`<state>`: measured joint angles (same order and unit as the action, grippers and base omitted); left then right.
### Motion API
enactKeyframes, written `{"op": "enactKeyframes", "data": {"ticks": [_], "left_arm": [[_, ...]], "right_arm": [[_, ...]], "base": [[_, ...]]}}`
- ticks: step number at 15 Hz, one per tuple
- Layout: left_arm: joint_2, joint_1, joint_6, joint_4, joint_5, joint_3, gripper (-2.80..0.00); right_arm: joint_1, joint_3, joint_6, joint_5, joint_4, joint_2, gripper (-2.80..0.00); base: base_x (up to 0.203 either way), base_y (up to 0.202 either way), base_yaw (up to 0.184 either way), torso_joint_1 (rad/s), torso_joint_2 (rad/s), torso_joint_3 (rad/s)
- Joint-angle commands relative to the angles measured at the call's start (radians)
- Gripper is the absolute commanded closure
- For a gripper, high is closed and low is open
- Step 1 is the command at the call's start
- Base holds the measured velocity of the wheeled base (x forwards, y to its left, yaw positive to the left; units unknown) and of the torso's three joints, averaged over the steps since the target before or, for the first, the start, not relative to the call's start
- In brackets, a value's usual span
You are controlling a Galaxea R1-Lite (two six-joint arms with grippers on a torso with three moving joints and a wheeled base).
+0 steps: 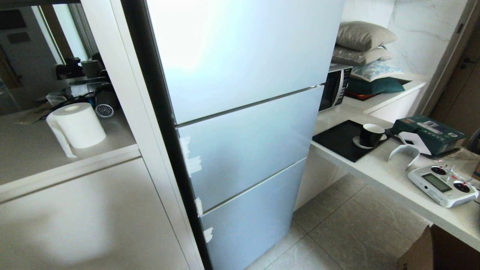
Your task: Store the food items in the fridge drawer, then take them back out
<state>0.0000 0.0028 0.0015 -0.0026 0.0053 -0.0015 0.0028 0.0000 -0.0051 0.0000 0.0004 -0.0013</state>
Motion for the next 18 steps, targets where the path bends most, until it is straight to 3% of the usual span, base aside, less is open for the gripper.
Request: {"op": "enactKeyframes", "data": {"ticks": [1,3,4,7,8,11,15,16,18], "left_arm": [[0.01,0.0,-0.027,-0.043,-0.001,-0.089,0.0],[0.109,-0.001,-0.084,-0.03,-0.018,-0.231,0.0],[0.208,-0.006,-0.145,-0.025,-0.039,-0.289,0.0],[0.564,-0.024,-0.436,-0.042,-0.126,-0.43,0.0],[0.692,-0.029,-0.544,-0.076,-0.162,-0.469,0.0],[1.018,-0.043,-0.774,-0.245,-0.239,-0.532,0.0],[1.354,-0.09,-0.938,-0.476,-0.265,-0.578,0.0],[1.41,-0.113,-0.961,-0.536,-0.241,-0.589,0.0],[1.511,-0.158,-0.981,-0.659,-0.112,-0.601,0.0]], "right_arm": [[0.0,0.0,-0.001,0.0,0.0,0.0,0.0],[0.0,0.0,-0.001,0.0,0.0,0.0,0.0],[0.0,0.0,-0.001,0.0,0.0,0.0,0.0],[0.0,0.0,-0.001,0.0,0.0,0.0,0.0],[0.0,0.0,-0.001,0.0,0.0,0.0,0.0],[0.0,0.0,-0.002,0.0,0.0,0.0,0.0],[0.0,0.0,-0.002,0.001,0.0,0.0,0.0],[0.0,0.0,-0.001,0.0,0.0,0.0,0.0],[0.0,0.0,-0.002,0.0,0.0,0.0,0.0]], "base": [[0.0,0.0,0.0,0.0,0.0,0.0],[0.0,0.0,0.0,0.0,0.0,0.0],[0.0,0.0,0.0,0.0,0.0,0.0],[0.0,0.0,0.0,0.0,0.0,0.0],[0.0,0.0,0.0,0.0,0.0,0.0],[0.0,0.0,0.0,0.0,0.0,0.0],[0.0,0.0,0.0,0.0,0.0,0.0],[0.0,0.0,0.0,0.0,0.0,0.0],[0.0,0.0,0.0,0.0,0.0,0.0]]}}
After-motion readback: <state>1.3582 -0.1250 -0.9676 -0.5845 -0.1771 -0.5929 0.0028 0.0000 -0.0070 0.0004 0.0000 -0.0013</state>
